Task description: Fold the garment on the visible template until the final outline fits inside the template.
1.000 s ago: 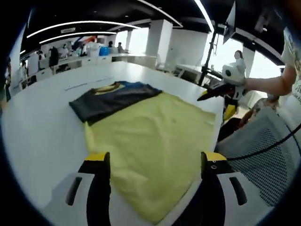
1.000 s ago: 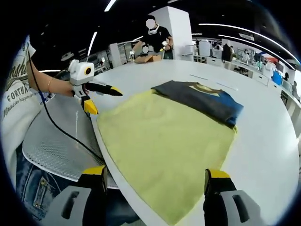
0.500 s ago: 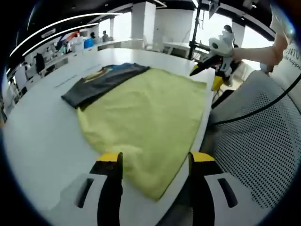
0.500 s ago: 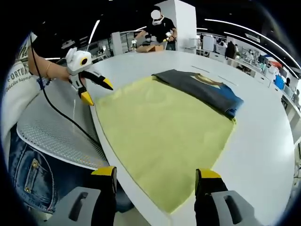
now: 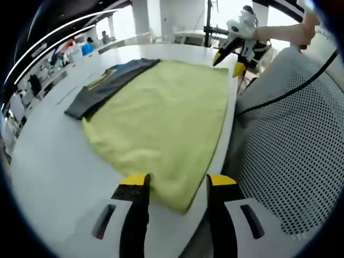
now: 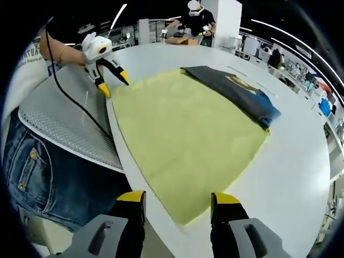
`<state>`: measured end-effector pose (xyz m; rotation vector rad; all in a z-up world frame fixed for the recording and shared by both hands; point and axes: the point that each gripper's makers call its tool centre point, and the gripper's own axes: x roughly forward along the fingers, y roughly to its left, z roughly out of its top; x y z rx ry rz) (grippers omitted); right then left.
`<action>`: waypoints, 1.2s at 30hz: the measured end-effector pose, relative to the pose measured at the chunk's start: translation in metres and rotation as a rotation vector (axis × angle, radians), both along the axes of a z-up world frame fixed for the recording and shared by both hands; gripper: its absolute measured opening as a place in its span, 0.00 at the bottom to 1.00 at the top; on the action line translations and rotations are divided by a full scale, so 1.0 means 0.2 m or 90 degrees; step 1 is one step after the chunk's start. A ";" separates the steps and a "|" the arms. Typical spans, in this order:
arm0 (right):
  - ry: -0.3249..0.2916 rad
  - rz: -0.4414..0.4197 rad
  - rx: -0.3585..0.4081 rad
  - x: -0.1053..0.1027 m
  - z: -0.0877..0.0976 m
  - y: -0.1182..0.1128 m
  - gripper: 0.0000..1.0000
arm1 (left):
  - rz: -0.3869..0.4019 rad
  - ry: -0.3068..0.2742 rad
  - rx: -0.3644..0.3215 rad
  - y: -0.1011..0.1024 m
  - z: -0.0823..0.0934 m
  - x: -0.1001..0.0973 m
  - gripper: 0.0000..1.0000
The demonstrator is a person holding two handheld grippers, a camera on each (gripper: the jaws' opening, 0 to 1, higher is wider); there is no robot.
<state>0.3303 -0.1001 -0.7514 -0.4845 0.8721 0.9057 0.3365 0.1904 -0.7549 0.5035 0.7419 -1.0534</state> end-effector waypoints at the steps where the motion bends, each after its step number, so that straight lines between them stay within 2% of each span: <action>1: 0.001 0.002 -0.001 0.00 0.00 0.00 0.42 | -0.001 -0.001 0.008 0.00 -0.01 0.00 0.38; 2: 0.001 0.004 -0.005 0.00 -0.01 -0.01 0.40 | -0.006 -0.001 0.019 0.01 -0.01 0.00 0.38; 4: -0.001 0.009 -0.015 0.00 -0.02 -0.01 0.38 | -0.002 0.001 0.007 0.00 0.00 0.00 0.37; 8: 0.004 0.023 -0.039 -0.01 -0.05 -0.04 0.31 | -0.002 0.005 0.014 0.00 0.00 0.01 0.38; 10: 0.003 0.026 -0.033 -0.01 -0.04 -0.03 0.28 | 0.001 0.017 0.015 0.00 0.00 0.01 0.36; 16: 0.010 0.026 -0.030 0.01 -0.04 -0.04 0.20 | -0.004 0.020 0.029 0.01 -0.01 0.02 0.32; 19: 0.010 0.031 -0.045 0.02 -0.05 -0.06 0.08 | -0.006 0.022 0.035 0.02 -0.01 0.03 0.27; 24: 0.003 0.043 -0.057 0.03 -0.04 -0.07 0.07 | -0.015 0.017 0.053 0.03 -0.01 0.02 0.15; 28: -0.014 0.050 -0.071 0.06 -0.04 -0.07 0.07 | -0.049 -0.009 0.072 0.02 -0.01 0.01 0.06; 31: -0.013 0.086 -0.078 0.05 -0.05 -0.06 0.05 | -0.048 -0.014 0.075 0.02 -0.01 0.02 0.04; 36: -0.001 0.080 -0.075 0.05 -0.05 -0.06 0.01 | -0.037 -0.017 0.080 0.03 -0.02 0.03 0.03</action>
